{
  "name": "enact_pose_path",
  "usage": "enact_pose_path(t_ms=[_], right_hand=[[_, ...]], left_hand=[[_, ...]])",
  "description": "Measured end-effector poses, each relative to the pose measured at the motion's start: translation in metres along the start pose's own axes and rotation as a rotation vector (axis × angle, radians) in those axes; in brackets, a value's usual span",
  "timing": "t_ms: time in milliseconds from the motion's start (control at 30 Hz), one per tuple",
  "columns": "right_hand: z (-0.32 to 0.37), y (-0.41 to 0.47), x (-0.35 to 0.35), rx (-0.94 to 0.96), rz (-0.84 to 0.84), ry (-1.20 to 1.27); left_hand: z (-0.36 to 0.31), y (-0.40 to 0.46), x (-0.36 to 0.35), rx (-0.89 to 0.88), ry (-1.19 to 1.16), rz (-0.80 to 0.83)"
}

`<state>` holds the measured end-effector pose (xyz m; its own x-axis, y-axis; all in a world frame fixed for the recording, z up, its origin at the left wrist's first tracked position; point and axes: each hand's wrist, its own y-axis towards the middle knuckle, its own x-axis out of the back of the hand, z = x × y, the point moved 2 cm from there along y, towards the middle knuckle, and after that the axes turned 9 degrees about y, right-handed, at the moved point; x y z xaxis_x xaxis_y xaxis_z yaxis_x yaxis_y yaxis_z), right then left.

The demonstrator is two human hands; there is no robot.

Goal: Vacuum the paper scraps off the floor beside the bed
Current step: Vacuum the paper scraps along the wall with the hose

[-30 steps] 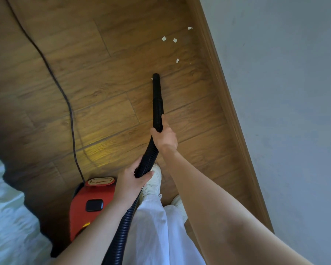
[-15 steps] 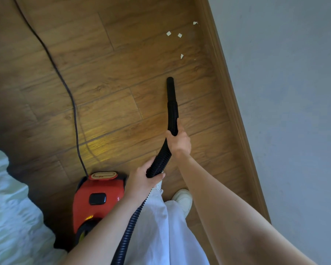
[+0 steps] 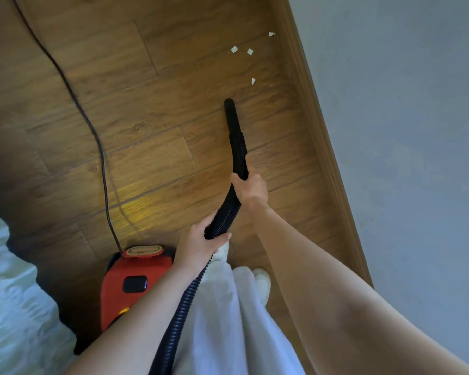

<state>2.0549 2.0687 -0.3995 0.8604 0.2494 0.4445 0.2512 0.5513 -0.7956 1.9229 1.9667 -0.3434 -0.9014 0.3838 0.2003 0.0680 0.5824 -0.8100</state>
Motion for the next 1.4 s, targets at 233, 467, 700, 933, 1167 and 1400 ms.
enact_pose_path(t_ms=[233, 467, 700, 933, 1167, 1400], right_hand=[[-0.016, 0.037, 0.049, -0.062, -0.077, 0.197], [-0.01, 0.045, 0.07, -0.034, -0.016, 0.174], [0.04, 0.053, 0.036, 0.055, 0.097, 0.075], [0.041, 0.042, 0.03, -0.006, 0.046, 0.032], [0.042, 0.042, 0.04, 0.024, 0.056, -0.001], [0.091, 0.082, 0.034, 0.06, 0.153, 0.088]], left_hand=[[-0.037, 0.038, -0.023, -0.081, 0.136, 0.082], [-0.051, 0.044, -0.036, -0.079, 0.12, 0.085], [-0.049, 0.046, -0.003, -0.005, 0.05, -0.043], [-0.051, 0.036, 0.008, 0.006, 0.073, -0.041], [-0.058, 0.026, -0.008, -0.007, 0.117, -0.166], [-0.084, 0.069, 0.017, 0.004, 0.043, -0.185]])
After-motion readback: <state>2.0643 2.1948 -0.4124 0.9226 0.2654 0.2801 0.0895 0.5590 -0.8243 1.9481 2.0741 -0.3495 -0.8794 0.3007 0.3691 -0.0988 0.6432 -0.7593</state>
